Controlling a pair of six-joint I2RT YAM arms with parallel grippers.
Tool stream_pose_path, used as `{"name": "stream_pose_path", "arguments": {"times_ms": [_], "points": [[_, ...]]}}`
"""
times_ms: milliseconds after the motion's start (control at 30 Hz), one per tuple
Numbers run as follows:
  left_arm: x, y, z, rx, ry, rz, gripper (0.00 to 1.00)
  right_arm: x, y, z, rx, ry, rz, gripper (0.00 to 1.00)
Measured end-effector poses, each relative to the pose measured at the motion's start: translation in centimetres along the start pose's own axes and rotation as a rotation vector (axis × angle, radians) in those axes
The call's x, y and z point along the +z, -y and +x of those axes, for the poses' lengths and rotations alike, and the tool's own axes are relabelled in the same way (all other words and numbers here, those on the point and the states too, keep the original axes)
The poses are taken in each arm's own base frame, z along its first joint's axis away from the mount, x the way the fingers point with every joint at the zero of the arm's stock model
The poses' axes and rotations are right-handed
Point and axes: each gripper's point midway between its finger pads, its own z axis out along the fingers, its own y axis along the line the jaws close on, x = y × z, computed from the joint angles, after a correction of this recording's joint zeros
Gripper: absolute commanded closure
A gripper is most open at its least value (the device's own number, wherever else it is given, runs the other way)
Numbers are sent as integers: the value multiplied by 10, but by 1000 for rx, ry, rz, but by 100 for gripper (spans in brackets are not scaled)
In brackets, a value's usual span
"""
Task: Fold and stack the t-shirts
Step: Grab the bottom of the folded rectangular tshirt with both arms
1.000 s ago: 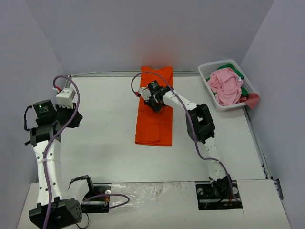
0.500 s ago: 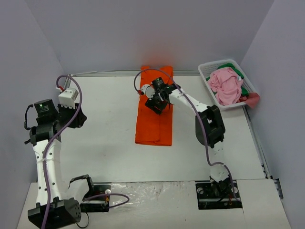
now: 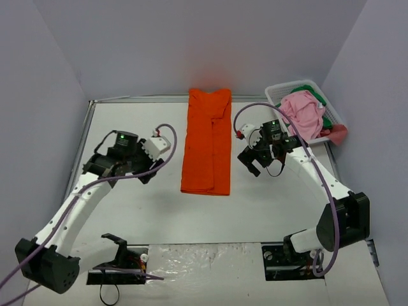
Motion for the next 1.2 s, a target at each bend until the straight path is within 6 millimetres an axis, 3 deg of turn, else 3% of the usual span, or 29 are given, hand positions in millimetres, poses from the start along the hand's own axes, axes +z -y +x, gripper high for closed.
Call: {"name": "stream_pose_path", "arguments": {"times_ms": [133, 233, 333, 467, 633, 900, 1200], "points": [[48, 37, 28, 191, -140, 70, 43, -23, 13, 15, 91, 72, 8, 0], [68, 54, 44, 288, -183, 94, 44, -43, 35, 15, 165, 162, 52, 5], [81, 63, 39, 389, -175, 76, 52, -51, 53, 21, 234, 197, 85, 9], [99, 83, 17, 487, -99, 86, 53, -44, 62, 33, 303, 185, 77, 11], [117, 92, 15, 531, -64, 82, 54, -39, 69, 51, 384, 168, 66, 12], [137, 106, 44, 579, -93, 132, 54, -50, 90, 73, 487, 203, 93, 12], [148, 112, 44, 584, -79, 143, 55, -48, 89, 81, 519, 209, 75, 13]]}}
